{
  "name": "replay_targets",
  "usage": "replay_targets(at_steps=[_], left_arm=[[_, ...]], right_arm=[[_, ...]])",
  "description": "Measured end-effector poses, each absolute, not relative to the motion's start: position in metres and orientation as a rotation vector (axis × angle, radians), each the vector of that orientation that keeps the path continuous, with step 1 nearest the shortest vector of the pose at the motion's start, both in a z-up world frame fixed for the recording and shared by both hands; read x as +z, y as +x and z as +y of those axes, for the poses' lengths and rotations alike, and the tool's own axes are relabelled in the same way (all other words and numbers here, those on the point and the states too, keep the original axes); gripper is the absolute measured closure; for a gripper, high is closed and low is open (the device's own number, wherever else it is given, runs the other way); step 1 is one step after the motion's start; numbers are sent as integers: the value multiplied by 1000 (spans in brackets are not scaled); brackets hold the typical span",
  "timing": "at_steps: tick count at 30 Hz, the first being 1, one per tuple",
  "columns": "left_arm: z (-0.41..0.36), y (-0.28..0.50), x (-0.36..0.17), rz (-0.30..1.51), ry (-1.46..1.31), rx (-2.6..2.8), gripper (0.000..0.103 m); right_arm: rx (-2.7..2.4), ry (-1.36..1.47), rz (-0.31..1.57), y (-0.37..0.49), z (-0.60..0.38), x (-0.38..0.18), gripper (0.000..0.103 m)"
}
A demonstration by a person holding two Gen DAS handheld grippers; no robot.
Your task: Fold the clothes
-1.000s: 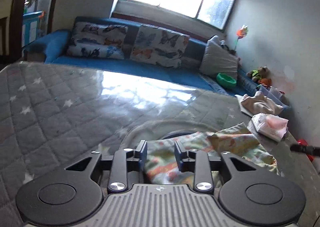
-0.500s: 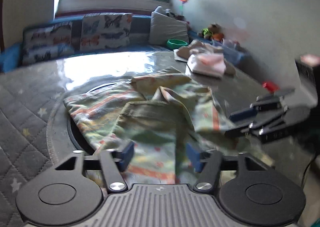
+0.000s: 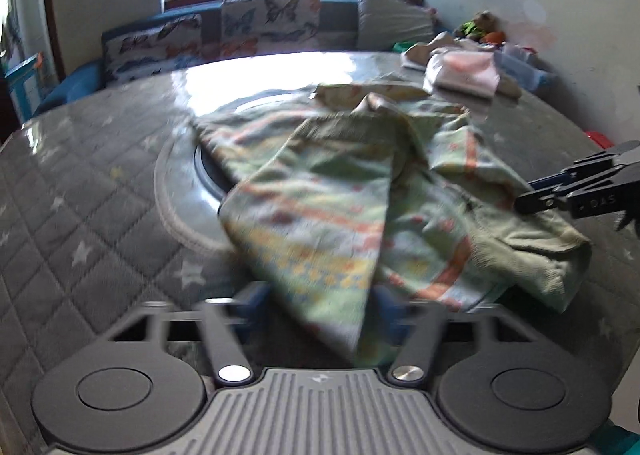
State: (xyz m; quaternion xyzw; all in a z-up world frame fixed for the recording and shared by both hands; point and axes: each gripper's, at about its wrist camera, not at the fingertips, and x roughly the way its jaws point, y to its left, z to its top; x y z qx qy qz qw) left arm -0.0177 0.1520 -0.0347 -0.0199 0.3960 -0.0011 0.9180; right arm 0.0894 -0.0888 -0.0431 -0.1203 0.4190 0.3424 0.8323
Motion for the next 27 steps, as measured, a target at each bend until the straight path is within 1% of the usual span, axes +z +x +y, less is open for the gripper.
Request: replay_targets(at_steps=[1,2,4,9,13,15,16,17,18,19,20,21,24,25,26,27], left_arm=[[154,-18,-34,812,-40,3,76],[156,-19,-33,813,-41,3,88],[162,-20,-29,811,-49,-2,95],[179,-34,-14,806,-65,3,97],[191,-48,-21,870,-97,-2,97],[195,-53,-24,889,-112,-5,91],[197,-55,-23,895,-116,-12,81],[199,-56,-21,894,-115,-18,74],[199,-57,-18,886,-104,-25,69],[199,-58,-14,876,-87,-30,62],[198,-58,-9,862,-68,-32,58],[197,-59,-5,848,-54,-39,57],[193,-58,6,810,-35,-62,50],[192,-57,8,803,-35,-65,44],[191,-57,9,799,-34,-69,41],[189,-56,9,797,-33,-75,41]], right_arm=[[728,-250,888,88,-88,-43,90],[727,-248,888,86,-88,-43,94],[728,-261,881,83,-87,-41,97],[764,-277,903,63,-91,-32,99],[817,-308,966,54,-97,-37,99],[855,-330,978,51,-99,-34,92],[863,-328,978,53,-100,-29,90],[870,-329,971,56,-100,-23,83],[877,-335,955,59,-100,-17,78],[880,-342,933,64,-100,-10,77],[880,-347,910,68,-97,-5,75],[878,-350,886,70,-93,1,72],[862,-368,802,79,-71,10,68],[861,-371,784,83,-62,11,65],[860,-371,770,87,-52,10,59],[861,-369,764,92,-42,7,59]])
